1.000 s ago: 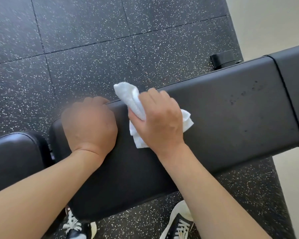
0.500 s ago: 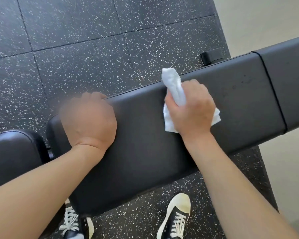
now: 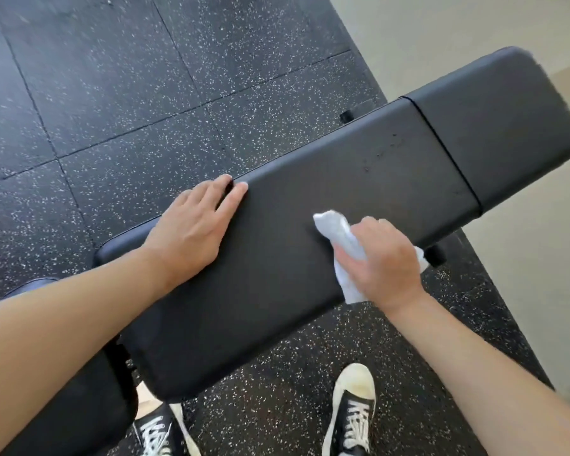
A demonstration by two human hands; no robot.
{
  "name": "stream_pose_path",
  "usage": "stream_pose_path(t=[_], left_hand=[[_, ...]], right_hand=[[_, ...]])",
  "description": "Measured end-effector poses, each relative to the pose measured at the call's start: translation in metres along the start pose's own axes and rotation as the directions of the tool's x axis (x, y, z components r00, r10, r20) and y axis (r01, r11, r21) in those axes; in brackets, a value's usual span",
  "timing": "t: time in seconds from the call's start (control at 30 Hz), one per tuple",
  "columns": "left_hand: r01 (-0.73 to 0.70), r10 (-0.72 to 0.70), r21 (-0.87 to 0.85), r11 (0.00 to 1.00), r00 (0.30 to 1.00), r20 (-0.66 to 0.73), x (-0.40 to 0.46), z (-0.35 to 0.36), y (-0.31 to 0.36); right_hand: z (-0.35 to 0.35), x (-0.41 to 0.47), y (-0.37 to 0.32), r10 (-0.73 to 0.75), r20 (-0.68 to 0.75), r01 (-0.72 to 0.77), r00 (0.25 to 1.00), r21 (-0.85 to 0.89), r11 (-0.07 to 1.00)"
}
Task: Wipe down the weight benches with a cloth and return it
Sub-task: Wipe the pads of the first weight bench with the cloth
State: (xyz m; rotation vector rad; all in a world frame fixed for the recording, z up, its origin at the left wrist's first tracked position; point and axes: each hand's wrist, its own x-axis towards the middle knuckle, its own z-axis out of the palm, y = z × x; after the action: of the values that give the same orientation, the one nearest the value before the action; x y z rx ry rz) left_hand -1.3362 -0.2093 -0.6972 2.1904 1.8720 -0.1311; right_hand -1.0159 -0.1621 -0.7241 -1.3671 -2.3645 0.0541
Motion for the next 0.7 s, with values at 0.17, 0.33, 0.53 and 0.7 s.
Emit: stream_pose_path(t=[0.17, 0.33, 0.53, 0.7], left_hand=[[0.100, -0.103, -0.090, 0.991, 0.994, -0.033, 0.011, -0.002, 0.029], [0.416, -0.458, -0.292, 0.861, 0.885, -0.090, 0.077, -0.004, 0.083], [0.577, -0.618, -0.290, 0.763, 0.783, -0.066, 0.135, -0.001, 0.100], [0.591, -0.632, -0.227, 0.774, 0.739, -0.231, 0.139, 0.016, 0.107]], right_hand=[[-0.003, 0.021, 0.011, 0.395, -0.040, -0.396, 0.918, -0.005, 0.918], [0.013, -0.019, -0.071, 0.073, -0.004, -0.072, 0.997, 0.096, 0.993], [-0.004, -0.016, 0.027, 0.047, -0.081, -0.046, 0.996, 0.017, 0.999], [-0.019, -0.001, 0.106, 0.400, -0.171, -0.405, 0.900, 0.006, 0.914]])
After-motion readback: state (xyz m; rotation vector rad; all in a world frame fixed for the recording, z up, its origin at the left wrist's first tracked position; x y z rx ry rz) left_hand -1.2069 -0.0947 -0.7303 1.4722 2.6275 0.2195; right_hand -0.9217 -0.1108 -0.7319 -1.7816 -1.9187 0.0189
